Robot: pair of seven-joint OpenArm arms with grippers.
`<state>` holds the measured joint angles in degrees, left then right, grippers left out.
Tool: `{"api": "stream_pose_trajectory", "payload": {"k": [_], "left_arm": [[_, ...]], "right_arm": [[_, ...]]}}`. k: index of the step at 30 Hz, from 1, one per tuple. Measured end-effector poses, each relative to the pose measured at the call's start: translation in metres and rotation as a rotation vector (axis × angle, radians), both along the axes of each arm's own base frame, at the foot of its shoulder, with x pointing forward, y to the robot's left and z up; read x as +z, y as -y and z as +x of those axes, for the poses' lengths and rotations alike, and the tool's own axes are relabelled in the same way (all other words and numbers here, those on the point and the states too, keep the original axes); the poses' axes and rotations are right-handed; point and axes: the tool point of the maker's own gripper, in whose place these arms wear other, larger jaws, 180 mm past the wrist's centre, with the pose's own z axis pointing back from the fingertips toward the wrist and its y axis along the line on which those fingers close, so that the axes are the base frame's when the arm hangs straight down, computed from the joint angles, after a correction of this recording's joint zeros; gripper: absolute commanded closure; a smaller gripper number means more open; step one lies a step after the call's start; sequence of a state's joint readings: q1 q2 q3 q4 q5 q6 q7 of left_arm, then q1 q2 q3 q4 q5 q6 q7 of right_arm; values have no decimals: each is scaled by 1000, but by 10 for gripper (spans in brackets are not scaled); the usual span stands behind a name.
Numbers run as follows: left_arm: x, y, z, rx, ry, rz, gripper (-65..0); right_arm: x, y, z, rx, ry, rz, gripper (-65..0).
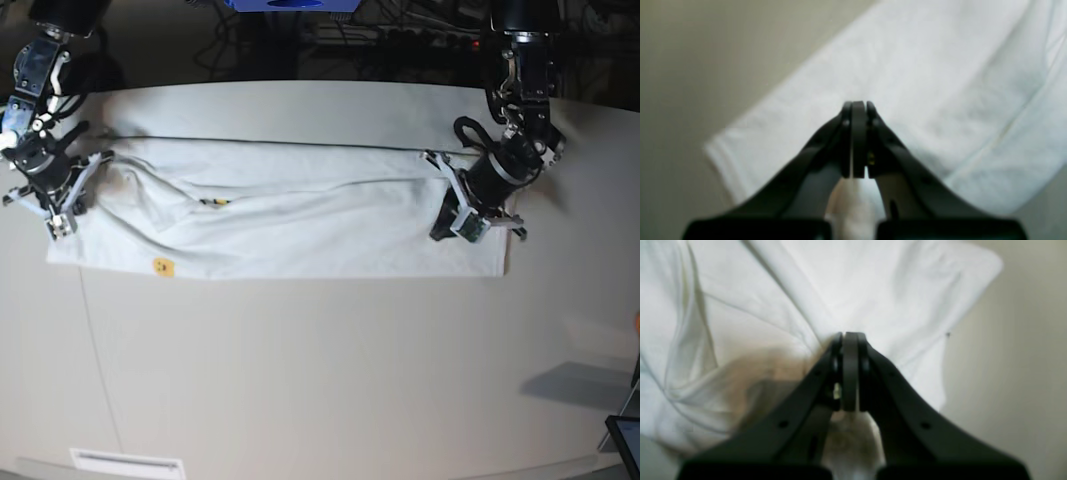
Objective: Fold the T-shirt properly
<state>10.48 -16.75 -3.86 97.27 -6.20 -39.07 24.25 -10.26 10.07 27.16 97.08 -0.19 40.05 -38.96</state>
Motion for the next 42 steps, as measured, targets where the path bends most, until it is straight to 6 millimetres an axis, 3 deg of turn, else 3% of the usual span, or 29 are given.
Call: {"api": "stream_pose_trajectory", "payload": {"k": [6,10,12,19,25,31,36,39,42], "left_arm": [[47,-25,15,114,105,43,-13],[55,-79,6,271,66,131,-54],[54,-103,-4,354,31,123,-113],[89,-174,-53,550,63,-87,-401],[97,-175,-72,543,44,-203,-647],[96,-175,-70,548,57,-252,-600],[41,-199,-73,668,-65,-366,-595],[20,-187,-74,645,-131,-402,-595],[11,-173,-70,612,-161,-415,-595]], "right_arm": [[30,-5,11,27,85,-35,-10],[49,-7,11,42,132,-67,-10],[53,-10,5,56,137,-77,-10],[49,-11,-6,63,111,-86,-10],[48,-10,-7,62,106,-88,-10],[43,-11,-12,61,90,-83,-10],[37,-12,-20,62,68,-77,-10],[36,-12,-21,62,63,-79,-10],[37,-11,-21,63,66,-80,-10]]}}
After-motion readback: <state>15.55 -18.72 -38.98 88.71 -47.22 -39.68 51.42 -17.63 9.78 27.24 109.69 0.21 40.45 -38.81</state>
